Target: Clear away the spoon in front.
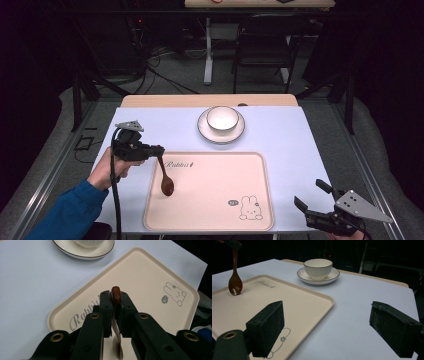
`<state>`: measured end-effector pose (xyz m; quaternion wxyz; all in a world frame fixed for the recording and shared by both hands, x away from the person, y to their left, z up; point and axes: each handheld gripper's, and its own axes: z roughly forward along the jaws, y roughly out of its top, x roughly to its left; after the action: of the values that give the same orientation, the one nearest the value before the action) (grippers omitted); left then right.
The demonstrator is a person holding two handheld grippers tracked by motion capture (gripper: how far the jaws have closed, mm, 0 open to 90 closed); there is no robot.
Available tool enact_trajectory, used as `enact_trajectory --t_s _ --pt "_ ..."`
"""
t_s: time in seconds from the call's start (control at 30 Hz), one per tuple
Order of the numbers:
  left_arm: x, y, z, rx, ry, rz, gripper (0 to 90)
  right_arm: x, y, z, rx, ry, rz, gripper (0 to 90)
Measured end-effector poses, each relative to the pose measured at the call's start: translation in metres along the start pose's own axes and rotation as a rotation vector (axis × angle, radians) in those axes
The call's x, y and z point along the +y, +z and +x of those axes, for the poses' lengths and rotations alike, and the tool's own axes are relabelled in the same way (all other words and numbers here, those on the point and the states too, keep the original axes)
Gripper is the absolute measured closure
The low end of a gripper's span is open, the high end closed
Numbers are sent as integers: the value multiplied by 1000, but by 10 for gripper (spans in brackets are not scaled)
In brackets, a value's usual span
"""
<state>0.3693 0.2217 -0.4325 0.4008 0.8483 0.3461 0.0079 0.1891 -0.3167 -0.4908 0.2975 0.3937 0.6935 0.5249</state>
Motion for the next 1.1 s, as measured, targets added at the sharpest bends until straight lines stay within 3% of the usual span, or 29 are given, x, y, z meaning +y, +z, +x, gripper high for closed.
enact_trajectory --t_s 0.33,0.6,1.1 --pt "4 15 9 18 -9 16 815 0 0 0 0 0 0 116" --pt "3 29 14 6 -27 19 805 0 0 0 -2 0 0 117" --pt "-12 50 24 28 -73 6 780 0 0 0 -2 1 2 117"
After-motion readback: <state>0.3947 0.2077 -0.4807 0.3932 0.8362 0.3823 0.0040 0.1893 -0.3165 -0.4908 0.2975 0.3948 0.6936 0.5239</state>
